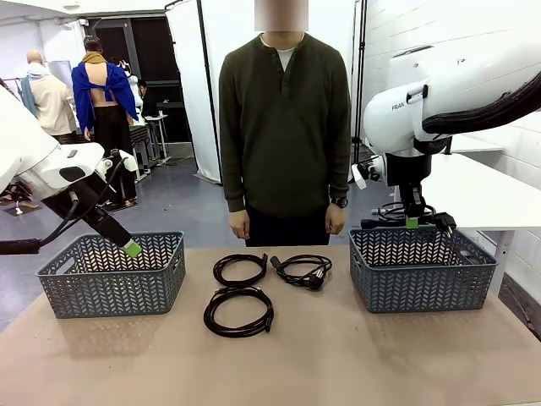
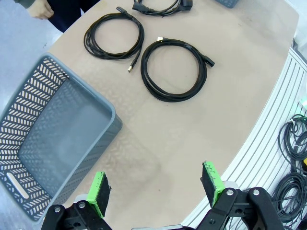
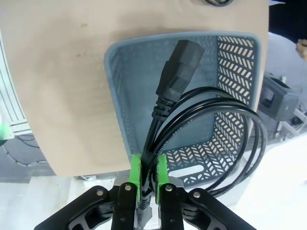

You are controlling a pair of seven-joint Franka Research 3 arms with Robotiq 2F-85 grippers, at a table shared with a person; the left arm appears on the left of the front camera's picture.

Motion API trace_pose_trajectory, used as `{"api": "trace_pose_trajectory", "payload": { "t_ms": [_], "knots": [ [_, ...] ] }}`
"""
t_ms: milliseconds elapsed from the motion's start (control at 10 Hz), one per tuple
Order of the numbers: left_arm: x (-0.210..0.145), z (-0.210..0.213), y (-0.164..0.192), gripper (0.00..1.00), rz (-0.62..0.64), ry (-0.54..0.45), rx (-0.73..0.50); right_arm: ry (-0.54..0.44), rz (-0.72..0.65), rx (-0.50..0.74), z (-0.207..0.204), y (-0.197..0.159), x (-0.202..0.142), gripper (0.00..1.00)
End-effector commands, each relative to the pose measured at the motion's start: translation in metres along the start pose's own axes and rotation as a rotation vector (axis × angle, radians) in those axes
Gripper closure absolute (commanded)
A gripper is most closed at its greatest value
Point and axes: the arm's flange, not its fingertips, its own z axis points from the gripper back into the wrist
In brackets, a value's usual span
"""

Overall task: Organize the cables according to human instructions.
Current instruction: Pick up a bundle of cables and place it in the basket indicated by the human.

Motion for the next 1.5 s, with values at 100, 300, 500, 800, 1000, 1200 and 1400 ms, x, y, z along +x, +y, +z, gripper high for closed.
{"api": "trace_pose_trajectory", "payload": {
  "t_ms": [100, 300, 500, 800, 1000, 1200, 1400],
  "knots": [
    [-0.002, 0.000, 0.002, 0.00, -0.006, -0.015, -0.012, -0.045, 0.078, 0.004, -0.028, -0.009, -0.008, 1.00],
    [-0.002, 0.000, 0.002, 0.00, -0.006, -0.015, -0.012, -0.072, 0.146, -0.026, -0.041, -0.018, -0.013, 1.00],
    [-0.002, 0.000, 0.002, 0.00, -0.006, -0.015, -0.012, -0.096, 0.195, -0.067, -0.055, -0.024, -0.018, 1.00],
    [-0.002, 0.000, 0.002, 0.00, -0.006, -0.015, -0.012, -0.114, 0.196, -0.050, -0.077, -0.032, -0.026, 1.00],
    [-0.002, 0.000, 0.002, 0.00, -0.006, -0.015, -0.012, -0.115, 0.197, -0.053, -0.089, -0.037, -0.027, 1.00],
    [-0.002, 0.000, 0.002, 0.00, -0.006, -0.015, -0.012, -0.106, 0.190, -0.046, -0.100, -0.040, -0.026, 1.00],
    [-0.002, 0.000, 0.002, 0.00, -0.006, -0.015, -0.012, -0.083, 0.182, -0.022, -0.109, -0.041, -0.026, 1.00]
  ]
}}
